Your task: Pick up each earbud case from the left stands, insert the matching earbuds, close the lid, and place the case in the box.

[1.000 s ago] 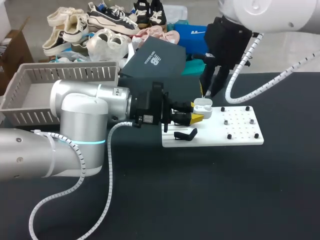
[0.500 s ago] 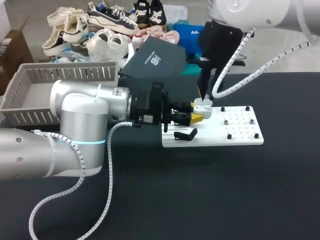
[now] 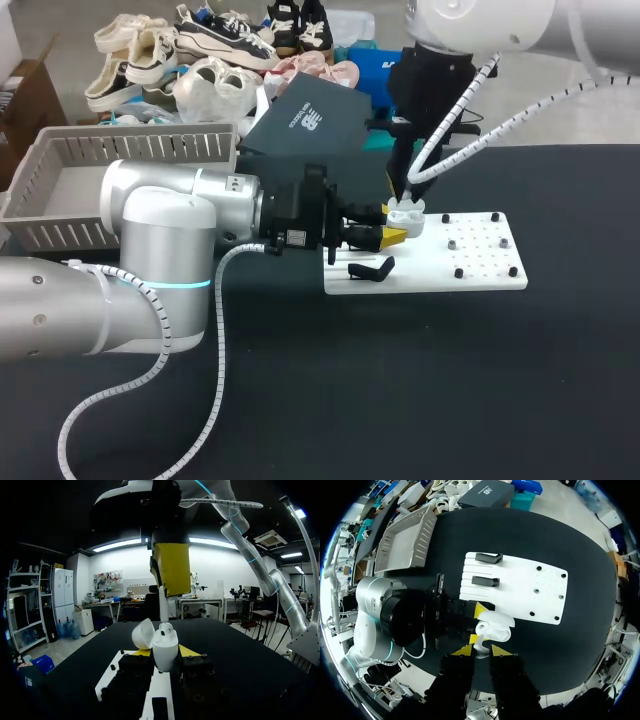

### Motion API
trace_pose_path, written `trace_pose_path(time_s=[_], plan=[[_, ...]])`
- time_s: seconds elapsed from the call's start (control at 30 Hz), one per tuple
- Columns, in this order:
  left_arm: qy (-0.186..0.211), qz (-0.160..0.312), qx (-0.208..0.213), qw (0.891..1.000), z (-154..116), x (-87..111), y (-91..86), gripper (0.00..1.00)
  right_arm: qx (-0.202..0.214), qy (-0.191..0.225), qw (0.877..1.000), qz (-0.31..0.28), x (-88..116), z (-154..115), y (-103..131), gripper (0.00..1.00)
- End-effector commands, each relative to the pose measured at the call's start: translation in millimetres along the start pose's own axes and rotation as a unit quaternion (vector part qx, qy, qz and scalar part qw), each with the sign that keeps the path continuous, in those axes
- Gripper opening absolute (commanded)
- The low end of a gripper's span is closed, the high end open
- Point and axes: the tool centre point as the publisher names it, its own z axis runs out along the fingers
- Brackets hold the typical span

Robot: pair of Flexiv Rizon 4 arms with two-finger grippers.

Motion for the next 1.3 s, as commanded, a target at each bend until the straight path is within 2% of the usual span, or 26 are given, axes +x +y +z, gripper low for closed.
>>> trace_pose_path(time_s=[0.03, 1.3], plan=[[0.000, 0.000, 0.003, 1.000, 0.4, 0.8, 2.5, 0.00, -0.001, 0.002, 1.000, 0.000, 0.0, 0.7, 0.8, 0.00], [0.000, 0.000, 0.003, 1.000, 0.4, 0.8, 2.5, 0.00, 0.008, 0.007, 1.000, 0.007, -6.8, 15.9, 0.6, 0.00]])
